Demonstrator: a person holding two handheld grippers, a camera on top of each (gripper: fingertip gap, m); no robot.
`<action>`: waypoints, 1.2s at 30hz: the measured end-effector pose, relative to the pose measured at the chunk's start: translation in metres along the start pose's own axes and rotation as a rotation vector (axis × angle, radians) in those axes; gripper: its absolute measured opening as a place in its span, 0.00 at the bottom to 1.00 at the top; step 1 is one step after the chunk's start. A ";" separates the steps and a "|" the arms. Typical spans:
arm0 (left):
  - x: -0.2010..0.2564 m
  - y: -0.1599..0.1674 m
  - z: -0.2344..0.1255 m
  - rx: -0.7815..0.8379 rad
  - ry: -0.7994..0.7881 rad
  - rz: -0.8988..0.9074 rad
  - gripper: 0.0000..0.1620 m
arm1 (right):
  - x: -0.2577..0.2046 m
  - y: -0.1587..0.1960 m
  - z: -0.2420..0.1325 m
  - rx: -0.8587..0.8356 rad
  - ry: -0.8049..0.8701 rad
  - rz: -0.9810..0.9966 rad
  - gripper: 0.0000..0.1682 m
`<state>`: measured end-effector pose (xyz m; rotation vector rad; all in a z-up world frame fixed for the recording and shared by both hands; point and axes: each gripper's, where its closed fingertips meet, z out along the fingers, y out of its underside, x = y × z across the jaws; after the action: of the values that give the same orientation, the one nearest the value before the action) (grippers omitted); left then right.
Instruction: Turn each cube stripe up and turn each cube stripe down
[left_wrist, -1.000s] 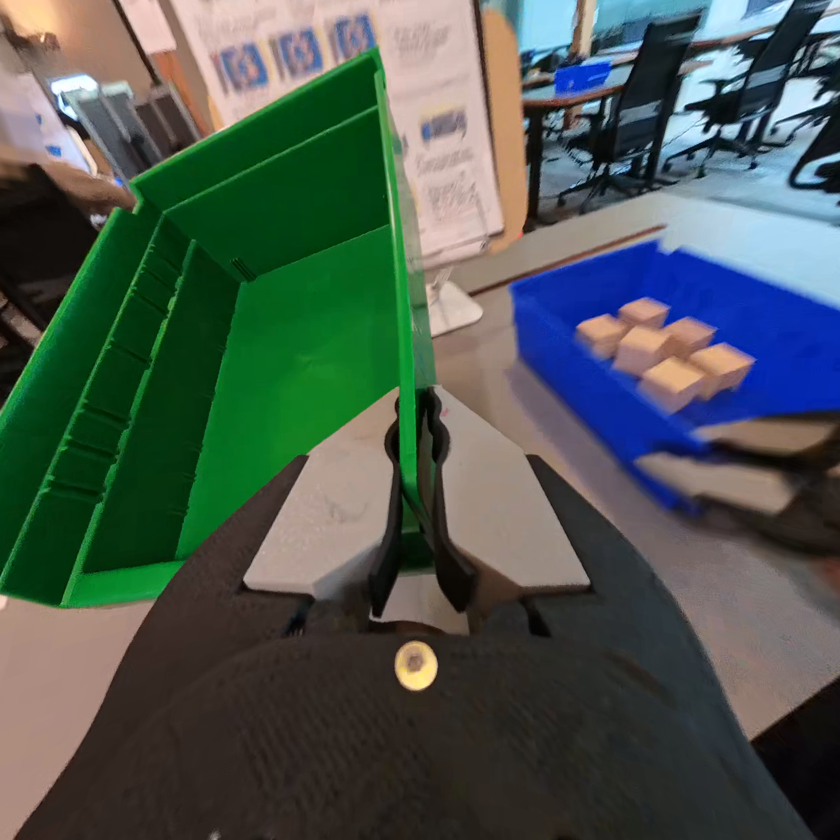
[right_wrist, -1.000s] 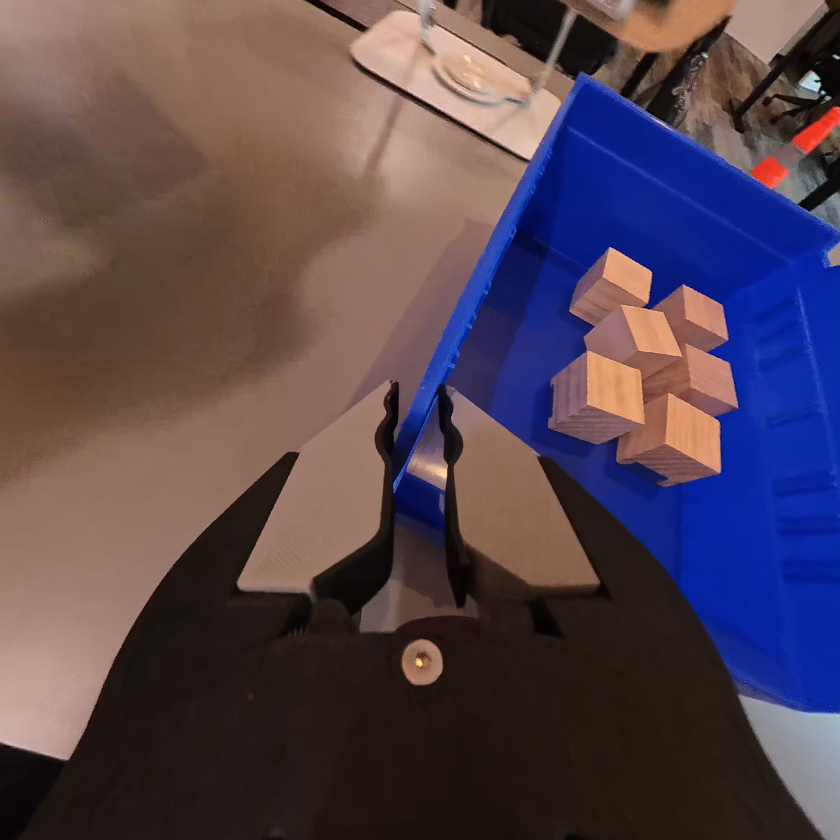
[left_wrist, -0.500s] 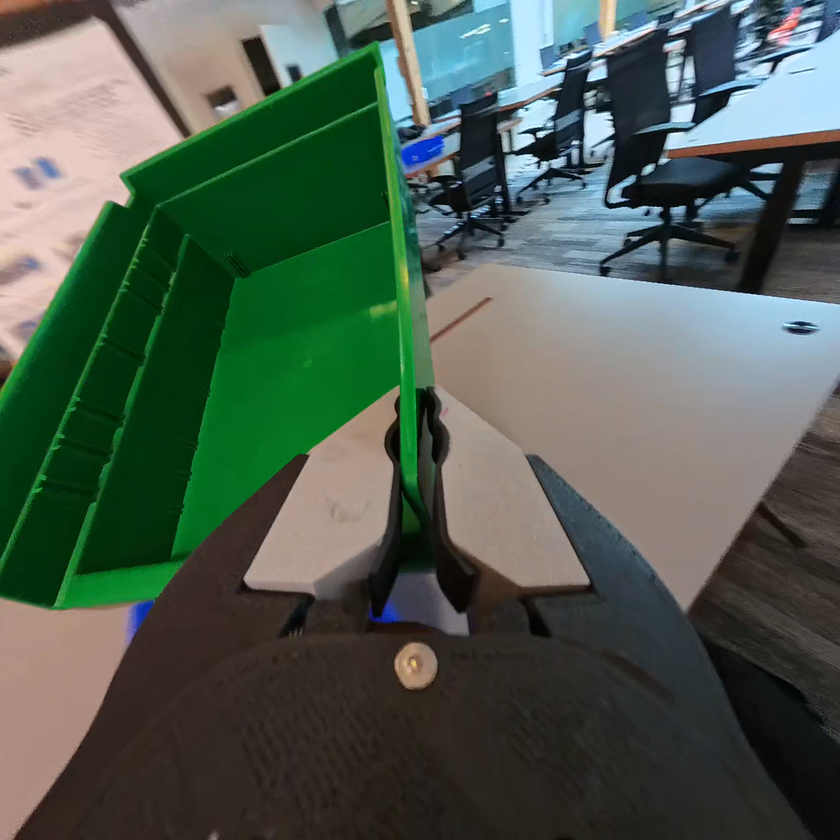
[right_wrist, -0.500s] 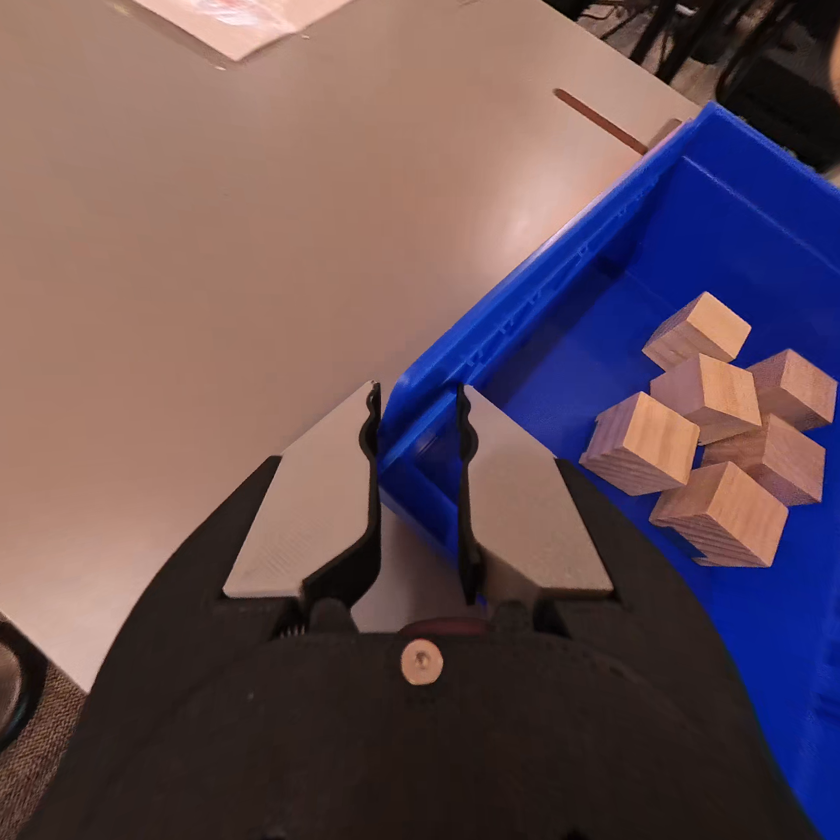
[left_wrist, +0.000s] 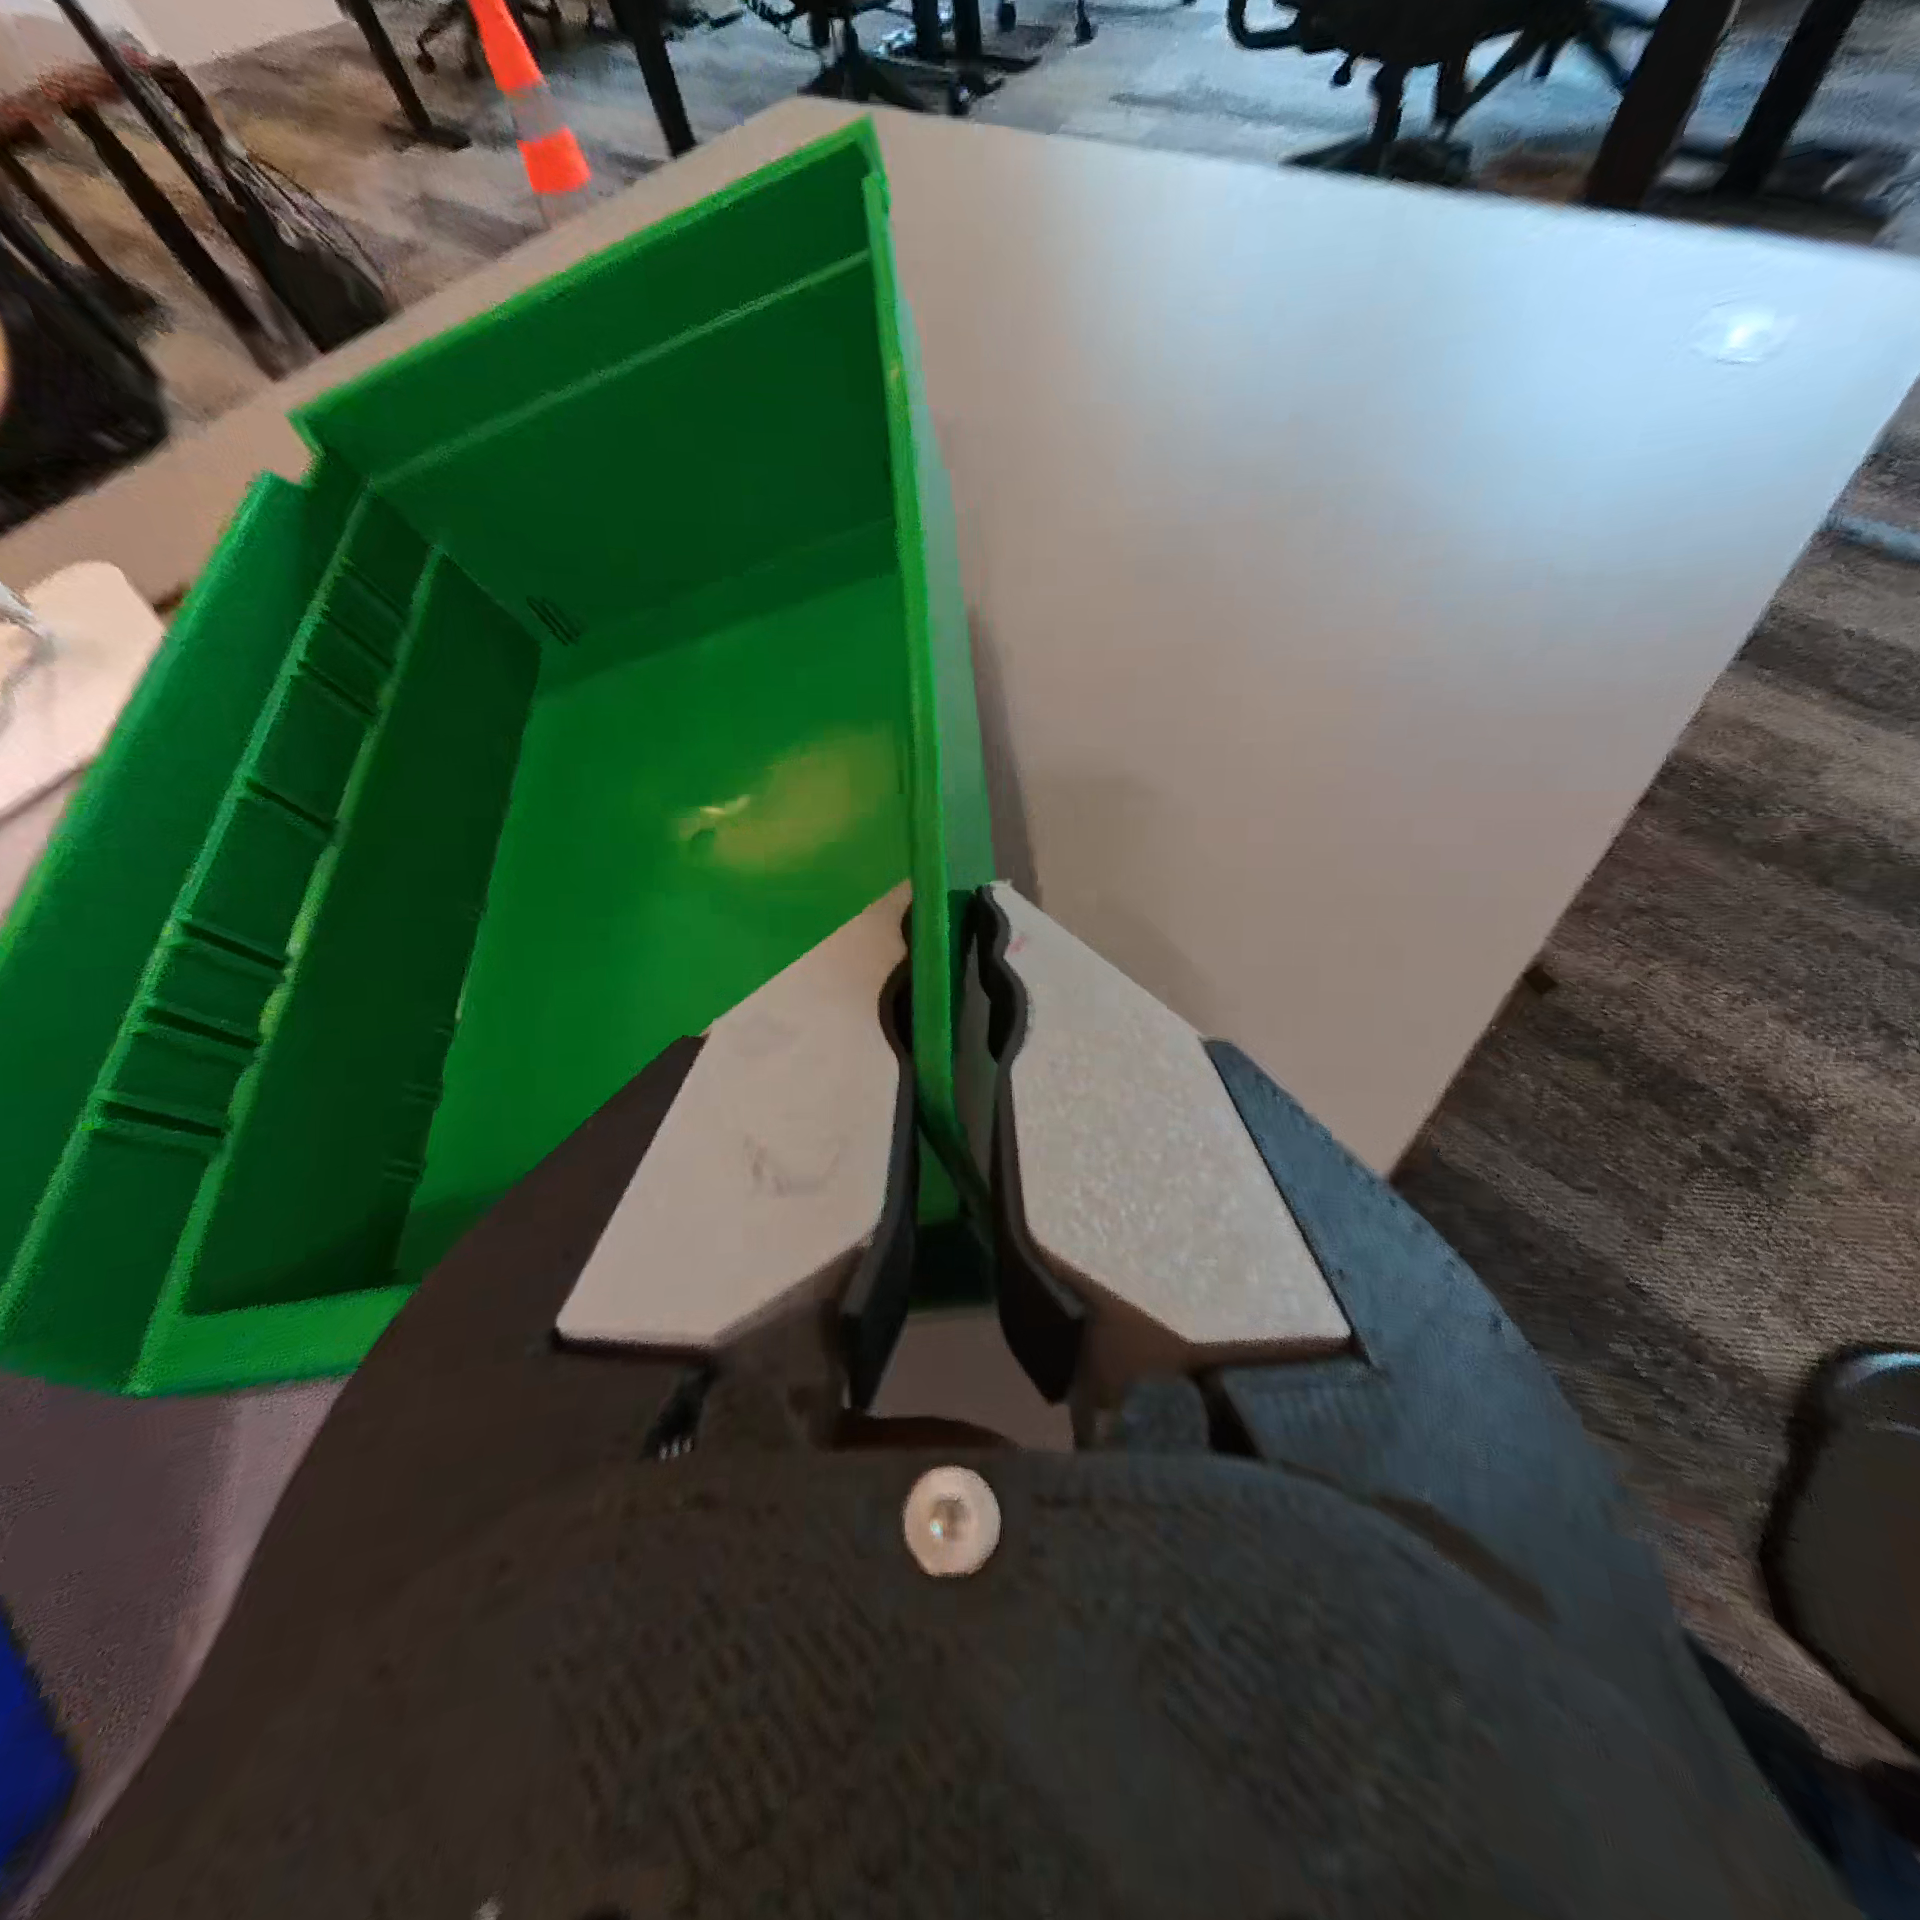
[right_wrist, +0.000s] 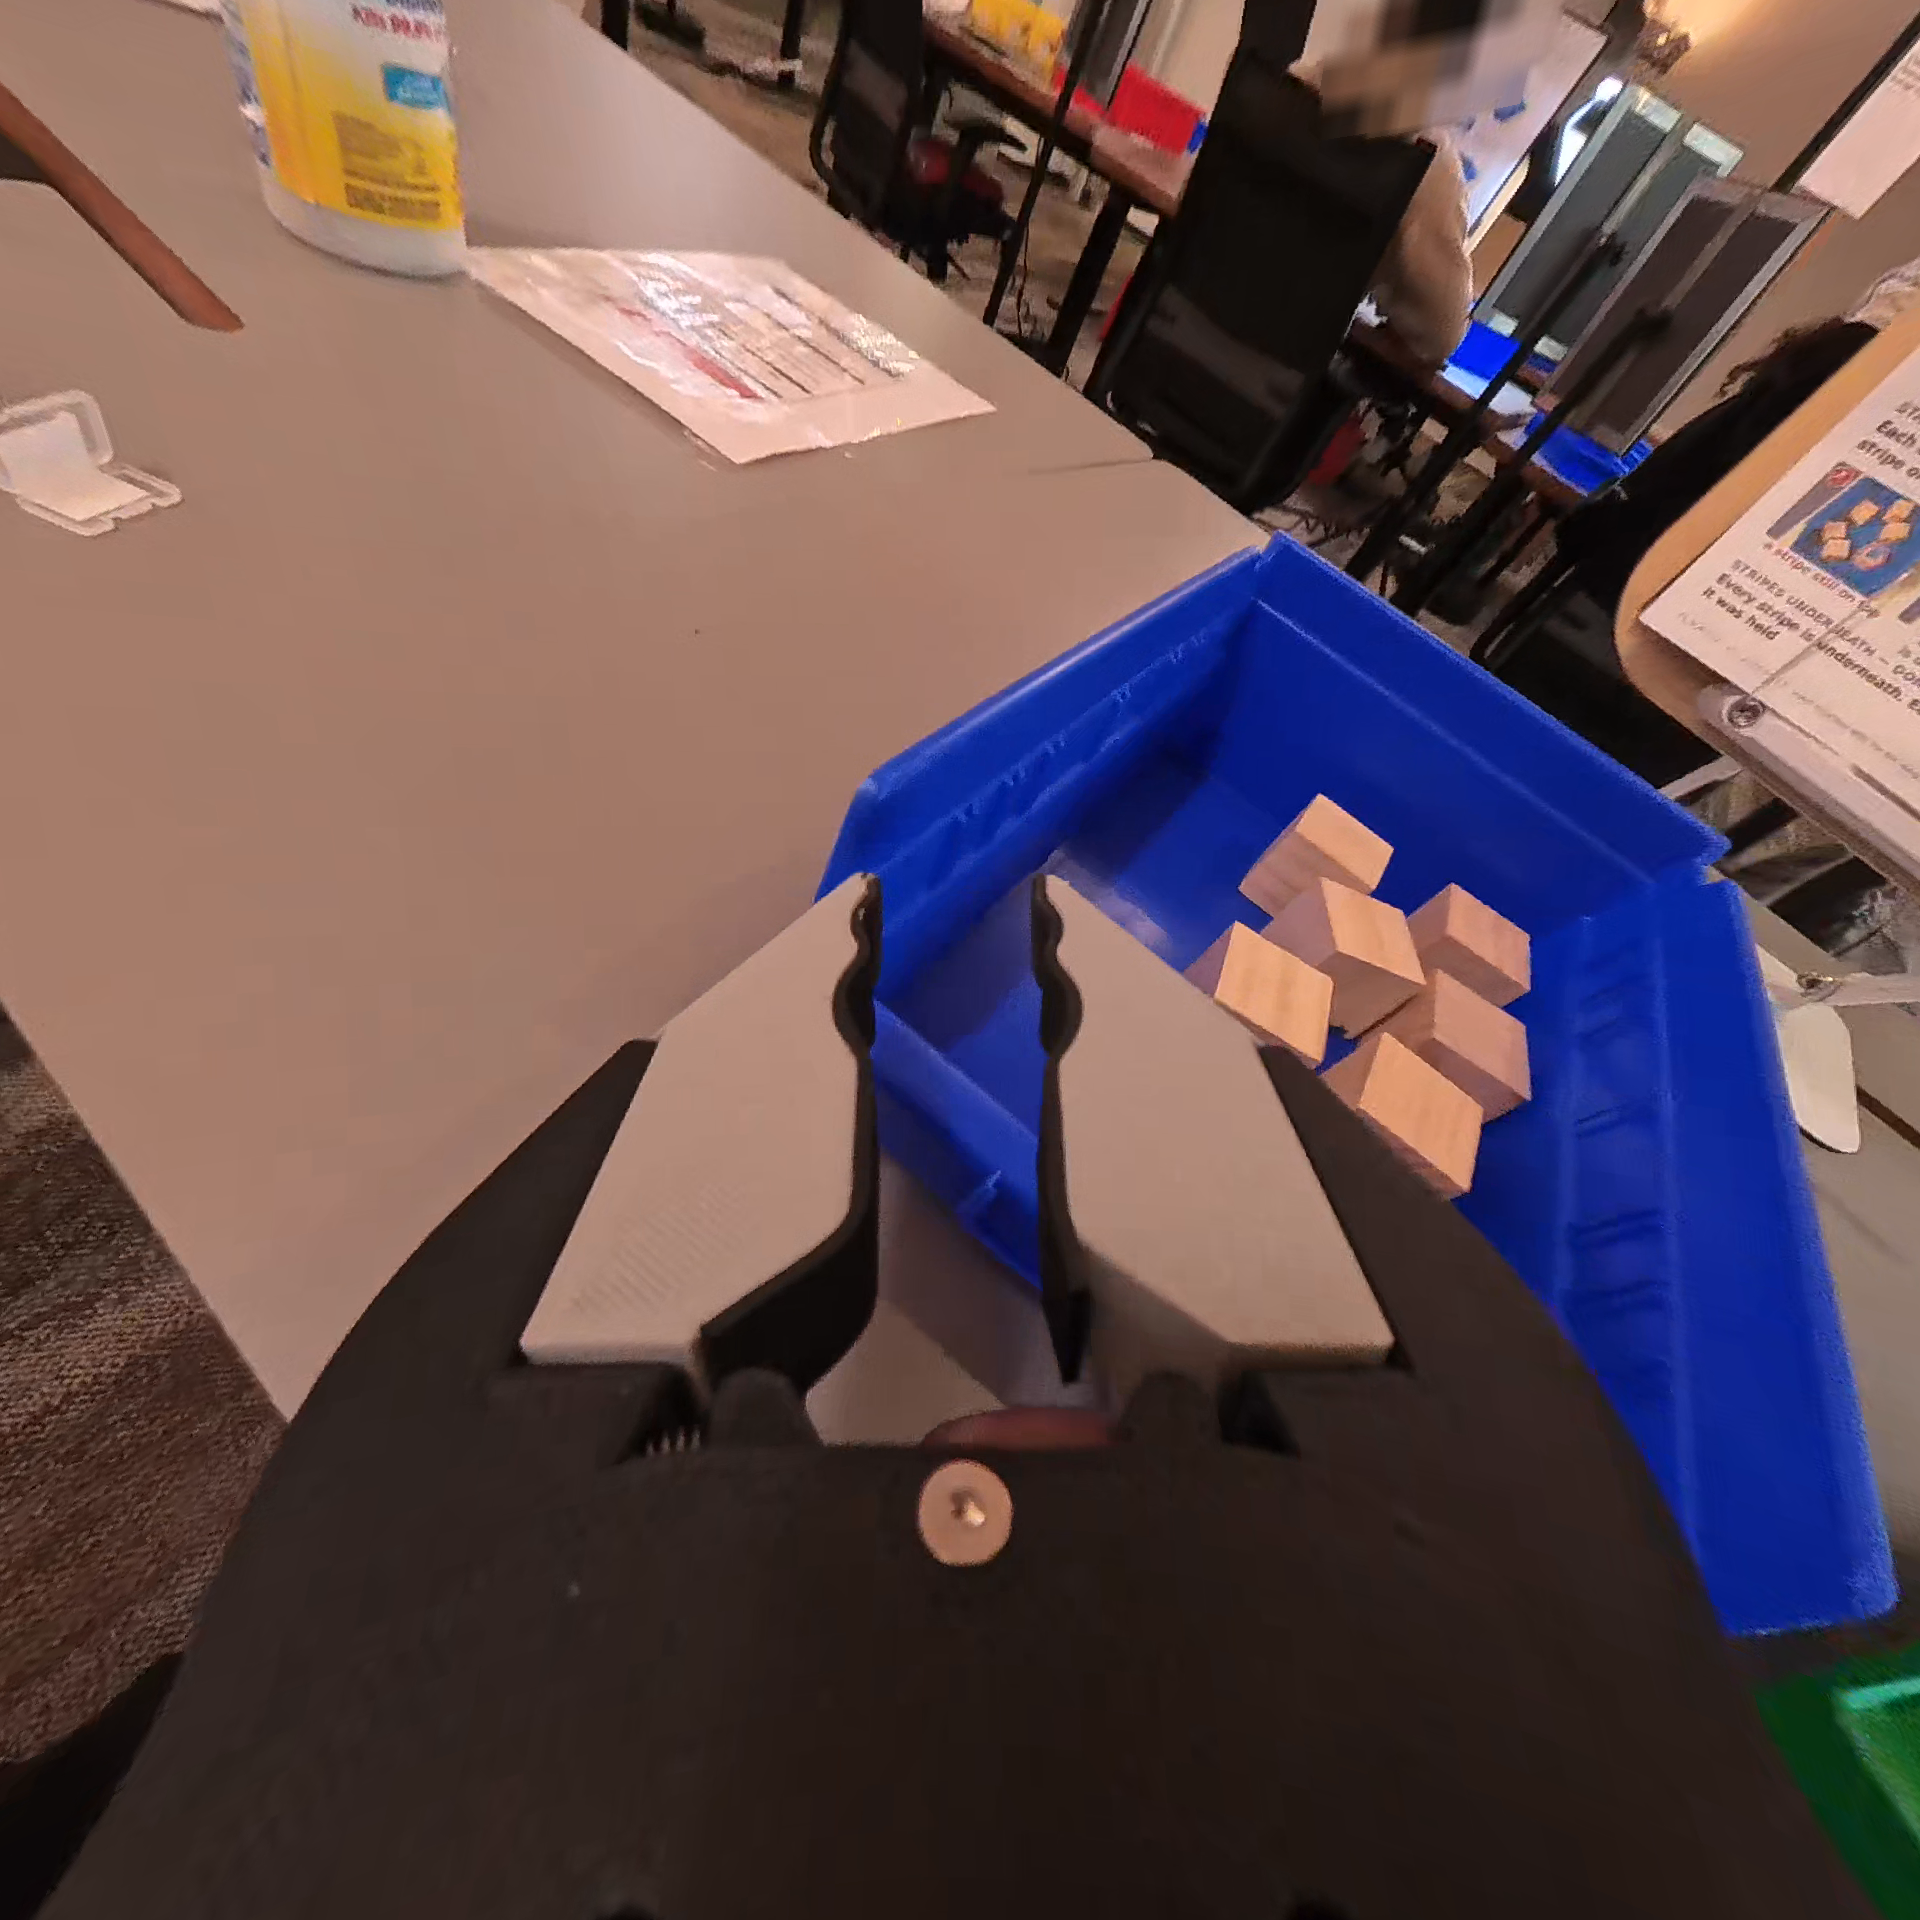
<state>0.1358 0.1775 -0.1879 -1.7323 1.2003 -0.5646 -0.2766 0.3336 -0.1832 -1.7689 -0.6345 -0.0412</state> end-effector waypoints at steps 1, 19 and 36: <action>0.002 0.005 0.005 -0.004 -0.031 0.040 0.03 | 0.000 0.001 -0.003 0.019 -0.003 0.009 0.15; 0.027 -0.126 -0.258 0.575 0.059 0.260 0.28 | 0.142 0.029 -0.079 -0.074 0.134 -0.006 0.18; -0.296 0.197 -0.193 -0.143 -0.305 -0.041 0.39 | 0.309 0.277 -0.280 -0.606 0.316 -0.041 0.27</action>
<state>-0.2308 0.3424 -0.2323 -1.8873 1.0100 -0.2299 0.1890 0.1584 -0.2366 -2.2629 -0.4495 -0.5830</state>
